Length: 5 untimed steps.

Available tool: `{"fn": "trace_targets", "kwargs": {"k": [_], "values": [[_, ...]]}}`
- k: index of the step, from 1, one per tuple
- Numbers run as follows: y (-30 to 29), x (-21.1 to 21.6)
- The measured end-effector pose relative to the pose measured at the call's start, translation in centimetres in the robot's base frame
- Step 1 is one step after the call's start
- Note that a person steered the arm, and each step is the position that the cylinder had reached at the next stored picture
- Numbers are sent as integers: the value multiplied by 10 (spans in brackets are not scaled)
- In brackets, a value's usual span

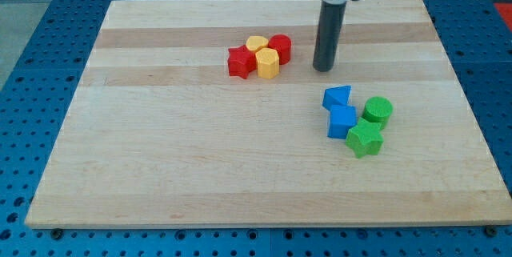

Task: Separate the red and yellow blocks from each other

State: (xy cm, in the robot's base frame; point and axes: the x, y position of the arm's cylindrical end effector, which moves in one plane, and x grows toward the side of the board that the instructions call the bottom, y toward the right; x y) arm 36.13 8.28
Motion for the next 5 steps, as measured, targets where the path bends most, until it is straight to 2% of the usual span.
{"fn": "trace_targets", "kwargs": {"k": [2, 3, 5], "values": [[-56, -4], [-63, -3], [-65, -52]]}}
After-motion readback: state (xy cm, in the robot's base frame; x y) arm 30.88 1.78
